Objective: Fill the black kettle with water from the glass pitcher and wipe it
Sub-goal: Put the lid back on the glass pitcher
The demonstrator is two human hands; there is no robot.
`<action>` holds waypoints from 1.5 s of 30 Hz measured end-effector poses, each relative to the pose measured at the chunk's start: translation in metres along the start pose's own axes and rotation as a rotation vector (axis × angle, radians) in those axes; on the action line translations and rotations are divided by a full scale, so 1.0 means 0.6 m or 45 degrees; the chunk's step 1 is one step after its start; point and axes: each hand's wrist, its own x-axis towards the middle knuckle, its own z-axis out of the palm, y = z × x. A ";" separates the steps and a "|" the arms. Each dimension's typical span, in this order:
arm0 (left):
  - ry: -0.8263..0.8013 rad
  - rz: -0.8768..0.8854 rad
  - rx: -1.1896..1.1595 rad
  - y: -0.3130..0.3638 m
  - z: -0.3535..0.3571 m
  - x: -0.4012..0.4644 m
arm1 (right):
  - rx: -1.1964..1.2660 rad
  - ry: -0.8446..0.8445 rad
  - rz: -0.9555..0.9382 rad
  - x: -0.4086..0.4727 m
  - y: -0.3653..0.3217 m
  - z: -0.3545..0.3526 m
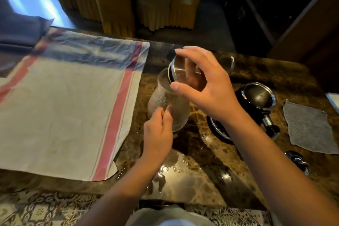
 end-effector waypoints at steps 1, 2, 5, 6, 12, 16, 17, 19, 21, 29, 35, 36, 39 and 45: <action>0.003 0.011 0.005 -0.002 0.001 0.001 | -0.026 0.000 0.017 0.005 0.000 0.005; 0.005 0.020 0.008 -0.003 0.002 0.001 | -0.054 0.003 0.028 0.010 0.001 0.010; -0.022 0.031 -0.008 -0.005 0.000 0.001 | -0.150 -0.009 0.004 0.016 -0.001 0.018; -0.035 0.038 -0.013 -0.007 -0.001 0.001 | -0.215 -0.024 -0.011 0.017 -0.004 0.022; -0.080 0.082 0.023 -0.013 -0.014 0.011 | -0.598 -0.009 -0.014 0.023 -0.014 0.058; -0.104 0.076 -0.009 -0.014 -0.016 0.012 | -0.467 0.030 0.086 0.021 -0.011 0.059; -0.104 0.079 -0.014 -0.015 -0.016 0.013 | -0.441 0.043 0.111 0.021 -0.009 0.061; -0.103 0.085 -0.014 -0.016 -0.017 0.013 | -0.383 0.066 0.147 0.020 -0.007 0.065; -0.106 0.070 -0.013 -0.016 -0.016 0.013 | -0.367 0.064 0.146 0.016 -0.005 0.070; -0.117 0.064 -0.052 -0.020 -0.008 0.015 | -0.125 -0.011 0.279 -0.003 0.017 0.090; -0.101 0.077 -0.075 -0.020 -0.008 0.015 | -0.120 -0.010 0.304 -0.002 0.018 0.090; -0.097 0.084 -0.099 -0.020 -0.009 0.015 | -0.117 -0.020 0.306 -0.002 0.018 0.089; -0.101 0.077 -0.198 -0.019 -0.009 0.012 | -0.127 -0.071 0.308 -0.002 0.014 0.084; -0.168 -0.038 -0.276 -0.013 -0.015 0.012 | -0.126 -0.164 0.263 -0.005 0.014 0.052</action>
